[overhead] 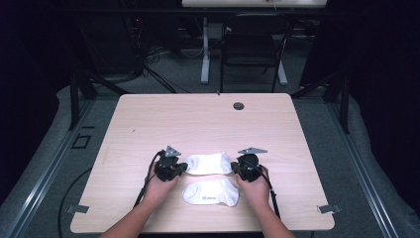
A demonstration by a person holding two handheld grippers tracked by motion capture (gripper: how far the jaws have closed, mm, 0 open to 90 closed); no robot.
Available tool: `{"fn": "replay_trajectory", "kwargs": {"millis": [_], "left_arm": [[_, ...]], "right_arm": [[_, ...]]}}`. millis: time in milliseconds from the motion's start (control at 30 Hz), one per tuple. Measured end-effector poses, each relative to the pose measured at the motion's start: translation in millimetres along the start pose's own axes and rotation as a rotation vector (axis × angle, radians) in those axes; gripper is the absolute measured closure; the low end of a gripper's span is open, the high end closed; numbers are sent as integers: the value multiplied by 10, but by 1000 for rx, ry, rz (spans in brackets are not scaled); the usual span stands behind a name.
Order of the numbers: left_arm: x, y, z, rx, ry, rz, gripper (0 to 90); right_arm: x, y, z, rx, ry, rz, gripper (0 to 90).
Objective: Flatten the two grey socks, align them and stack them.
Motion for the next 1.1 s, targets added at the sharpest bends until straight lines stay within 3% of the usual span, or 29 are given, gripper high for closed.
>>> {"fn": "replay_trajectory", "kwargs": {"millis": [267,500,667,800,900,1100], "left_arm": [[1,8,0,6,-1,-7,877],[1,12,3,8,-5,-12,877],[0,18,2,12,-3,-11,877],[2,19,2,13,-4,-9,877],[5,28,2,18,-7,-13,877],[14,32,4,20,-17,-17,877]], "right_arm": [[38,-44,-40,32,10,-37,890],[-30,-66,-87,-23,-39,2,810],[-135,1,-81,-40,-65,-15,701],[-187,26,9,-30,-51,-32,639],[-203,11,84,-38,-30,-13,666],[-184,-18,141,-18,-7,-15,837]]}}
Point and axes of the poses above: each handheld gripper's, and its own axes: z roughly forward along the jaws, x roughly out of its underside, y roughly to its left, the point moved 2 cm from there along z, roughly forward along the jaws
